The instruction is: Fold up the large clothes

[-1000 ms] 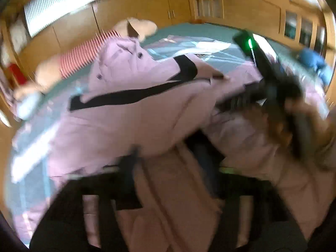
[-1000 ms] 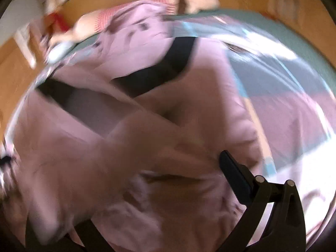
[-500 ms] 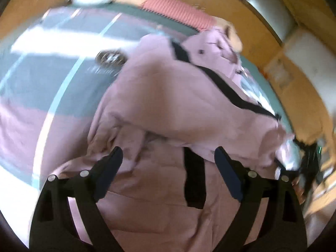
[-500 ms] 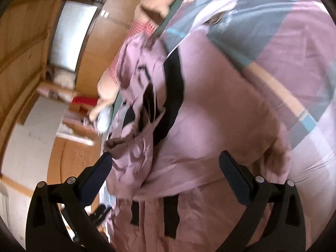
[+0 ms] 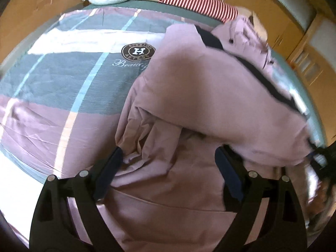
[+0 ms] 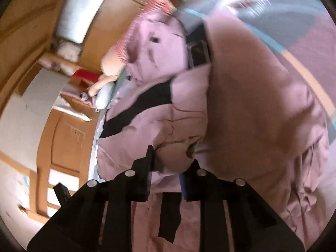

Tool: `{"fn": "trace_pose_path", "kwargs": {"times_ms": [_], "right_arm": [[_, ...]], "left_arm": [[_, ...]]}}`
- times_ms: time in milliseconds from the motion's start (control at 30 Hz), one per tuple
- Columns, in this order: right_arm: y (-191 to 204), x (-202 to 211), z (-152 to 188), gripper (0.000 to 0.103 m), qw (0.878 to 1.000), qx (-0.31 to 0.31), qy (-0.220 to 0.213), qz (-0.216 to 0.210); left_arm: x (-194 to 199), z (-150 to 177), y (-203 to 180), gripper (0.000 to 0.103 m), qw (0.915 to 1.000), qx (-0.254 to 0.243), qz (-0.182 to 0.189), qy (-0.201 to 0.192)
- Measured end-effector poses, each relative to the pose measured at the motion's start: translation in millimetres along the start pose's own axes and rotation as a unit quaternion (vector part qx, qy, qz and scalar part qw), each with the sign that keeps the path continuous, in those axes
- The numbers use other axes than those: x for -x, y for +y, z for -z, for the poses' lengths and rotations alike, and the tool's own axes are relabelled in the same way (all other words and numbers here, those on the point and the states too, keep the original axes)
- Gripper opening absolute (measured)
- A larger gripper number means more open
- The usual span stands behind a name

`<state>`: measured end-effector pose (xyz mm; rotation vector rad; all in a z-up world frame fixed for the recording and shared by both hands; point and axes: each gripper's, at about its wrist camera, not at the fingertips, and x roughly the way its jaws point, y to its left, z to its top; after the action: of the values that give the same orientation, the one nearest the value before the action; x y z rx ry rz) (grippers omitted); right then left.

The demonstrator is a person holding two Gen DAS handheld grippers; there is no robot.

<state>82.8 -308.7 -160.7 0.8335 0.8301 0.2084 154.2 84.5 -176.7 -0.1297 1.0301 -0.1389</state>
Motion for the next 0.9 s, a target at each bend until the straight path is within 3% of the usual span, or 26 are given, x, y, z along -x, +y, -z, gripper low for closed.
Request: {"fn": "trace_pose_path", "kwargs": {"times_ms": [133,267,333,400,433,500,567,633,767,900], "right_arm": [[33.0,0.9,0.4,0.021,0.992,0.1,-0.021,0.078],[23.0,-8.4,-7.3,0.022,0.973,0.115,-0.036,0.198],[16.6,-12.9,-5.3,0.034,0.962,0.115,-0.026,0.245],[17.6,-6.0,-3.5,0.07,0.946,0.117,-0.044,0.299],[23.1,0.1,-2.9,0.078,0.926,0.132,-0.072,0.346],[29.5,12.1,0.1,0.078,0.9,0.161,-0.112,0.388],[35.4,19.5,4.0,0.078,0.905,0.185,-0.131,0.361],[39.6,8.6,7.4,0.078,0.911,0.21,-0.105,0.34],[25.2,-34.4,17.0,0.069,0.89,0.24,-0.017,0.387],[16.2,-35.3,10.2,0.075,0.893,0.211,-0.006,0.398]], "left_arm": [[-6.4,7.8,-18.6,0.096,0.9969,-0.056,-0.055,0.001],[-11.7,13.2,-27.5,0.097,0.9925,-0.081,-0.091,-0.004],[-10.8,13.2,-26.8,0.097,0.9926,-0.08,-0.091,-0.004],[-10.5,12.7,-24.9,0.098,0.9932,-0.076,-0.088,-0.002],[-10.0,12.6,-24.3,0.098,0.9934,-0.075,-0.087,-0.002],[-10.3,12.5,-24.0,0.098,0.9933,-0.075,-0.088,-0.001],[-10.0,13.5,-25.2,0.098,0.9928,-0.077,-0.091,-0.002],[-11.3,13.7,-26.3,0.098,0.9925,-0.078,-0.094,-0.002],[-12.3,14.2,-26.5,0.098,0.9922,-0.079,-0.097,-0.002],[-12.2,13.1,-24.0,0.099,0.9929,-0.073,-0.094,0.0]]}}
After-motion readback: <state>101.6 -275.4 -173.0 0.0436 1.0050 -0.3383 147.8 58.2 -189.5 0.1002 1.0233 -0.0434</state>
